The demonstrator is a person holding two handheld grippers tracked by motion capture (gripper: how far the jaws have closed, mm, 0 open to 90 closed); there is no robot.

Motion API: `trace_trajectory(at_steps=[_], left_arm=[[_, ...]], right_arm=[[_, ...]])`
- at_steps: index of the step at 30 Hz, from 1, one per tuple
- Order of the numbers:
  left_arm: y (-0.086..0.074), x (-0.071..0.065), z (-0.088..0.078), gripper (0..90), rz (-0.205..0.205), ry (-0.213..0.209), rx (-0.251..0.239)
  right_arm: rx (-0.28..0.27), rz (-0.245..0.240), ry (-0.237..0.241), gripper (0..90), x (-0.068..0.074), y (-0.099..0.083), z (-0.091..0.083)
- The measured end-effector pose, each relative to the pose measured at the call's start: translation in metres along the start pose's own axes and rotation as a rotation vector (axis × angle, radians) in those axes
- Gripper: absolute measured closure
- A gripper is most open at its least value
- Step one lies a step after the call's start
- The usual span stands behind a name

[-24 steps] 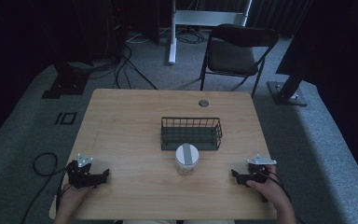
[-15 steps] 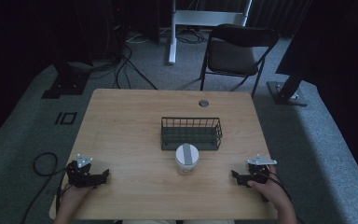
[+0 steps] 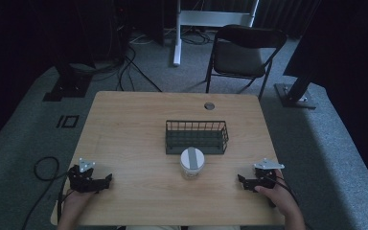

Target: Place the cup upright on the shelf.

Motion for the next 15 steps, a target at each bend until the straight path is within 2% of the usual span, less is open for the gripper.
trace_trajectory(at_steps=[2,5,15], left_arm=[[0.000,0.000,0.000,0.1,0.000,0.000,0.000],[0.000,0.000,0.000,0.1,0.001,0.000,0.001],[0.000,0.000,0.000,0.1,0.001,0.000,0.001]], right_arm=[[-0.008,0.009,0.004,11.4,0.000,0.001,0.000],[-0.023,0.028,0.035,11.6,0.003,0.002,0.001],[-0.022,0.002,0.052,11.7,0.011,0.007,0.006]])
Point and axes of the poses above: each handheld gripper's, and its own axes: z roughly forward along the jaws, y roughly out of its top, x roughly to its left, the point moved 4 cm from there along z, roughly forward along the jaws, and after that the axes turned 15 degrees about y, right-handed, at the moved point
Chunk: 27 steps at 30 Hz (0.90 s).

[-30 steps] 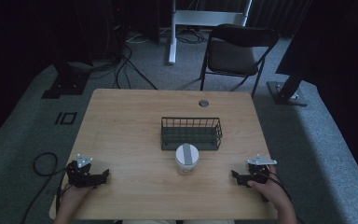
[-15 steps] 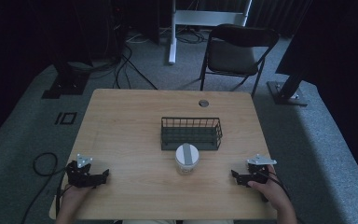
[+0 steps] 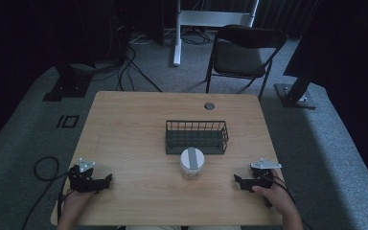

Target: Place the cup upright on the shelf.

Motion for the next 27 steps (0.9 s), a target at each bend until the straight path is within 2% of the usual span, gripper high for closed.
trace_trajectory(at_steps=[10,12,27], left_arm=[[0.000,0.000,0.000,0.1,0.000,0.000,0.000],[0.000,0.000,0.000,0.1,-0.001,0.000,0.000],[0.000,0.000,0.000,0.1,-0.001,0.002,0.001]], right_arm=[[-0.033,-0.042,0.059,11.7,0.016,0.011,0.005],[-0.029,-0.058,0.064,11.7,0.019,0.012,0.007],[-0.036,-0.097,0.127,11.7,0.038,0.020,0.017]])
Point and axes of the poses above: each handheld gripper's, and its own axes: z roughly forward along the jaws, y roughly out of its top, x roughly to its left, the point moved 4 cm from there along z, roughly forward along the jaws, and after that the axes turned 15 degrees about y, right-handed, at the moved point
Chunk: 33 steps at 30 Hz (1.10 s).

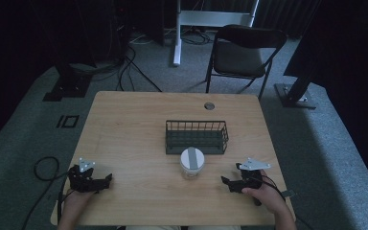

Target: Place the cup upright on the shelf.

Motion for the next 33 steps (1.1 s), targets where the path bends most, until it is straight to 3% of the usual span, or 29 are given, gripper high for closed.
trace_trajectory(at_steps=[33], left_arm=[[0.000,0.000,0.000,0.1,0.000,0.000,0.000]], right_arm=[[-0.004,-0.110,0.137,12.7,0.047,0.028,0.043]])
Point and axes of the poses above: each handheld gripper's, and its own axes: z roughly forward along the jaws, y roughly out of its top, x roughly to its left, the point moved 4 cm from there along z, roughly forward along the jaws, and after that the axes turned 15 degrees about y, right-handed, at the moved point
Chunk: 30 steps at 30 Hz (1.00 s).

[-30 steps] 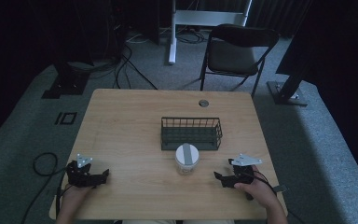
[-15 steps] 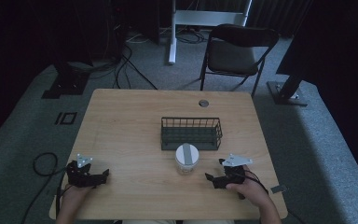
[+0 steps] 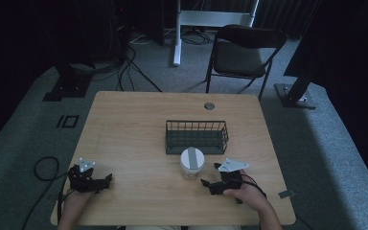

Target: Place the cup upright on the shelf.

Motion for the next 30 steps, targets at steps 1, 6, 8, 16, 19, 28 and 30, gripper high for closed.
trace_trajectory(at_steps=[1,6,8,16,19,28,30], left_arm=[[0.000,0.000,0.000,0.1,-0.001,0.000,0.000],[0.000,0.000,0.000,0.1,-0.002,0.000,0.000],[0.000,0.000,0.000,0.1,-0.002,0.000,0.000],[0.000,0.000,0.000,0.1,-0.002,0.000,0.000],[0.000,0.000,0.000,0.1,-0.002,0.000,0.000],[0.000,0.000,0.000,0.1,-0.002,0.000,0.000],[0.000,0.000,0.000,0.1,-0.002,0.000,0.000]], right_arm=[[-0.003,-0.004,0.002,12.6,0.001,0.001,0.001],[-0.020,-0.007,0.025,12.2,0.004,0.006,0.007],[-0.028,-0.005,0.032,12.1,0.005,0.008,0.010],[-0.053,-0.010,0.053,11.6,0.008,0.015,0.018],[-0.061,-0.014,0.059,11.6,0.009,0.018,0.022],[-0.099,-0.004,0.060,11.4,0.010,0.024,0.032],[-0.102,-0.008,0.057,11.4,0.010,0.025,0.033]])
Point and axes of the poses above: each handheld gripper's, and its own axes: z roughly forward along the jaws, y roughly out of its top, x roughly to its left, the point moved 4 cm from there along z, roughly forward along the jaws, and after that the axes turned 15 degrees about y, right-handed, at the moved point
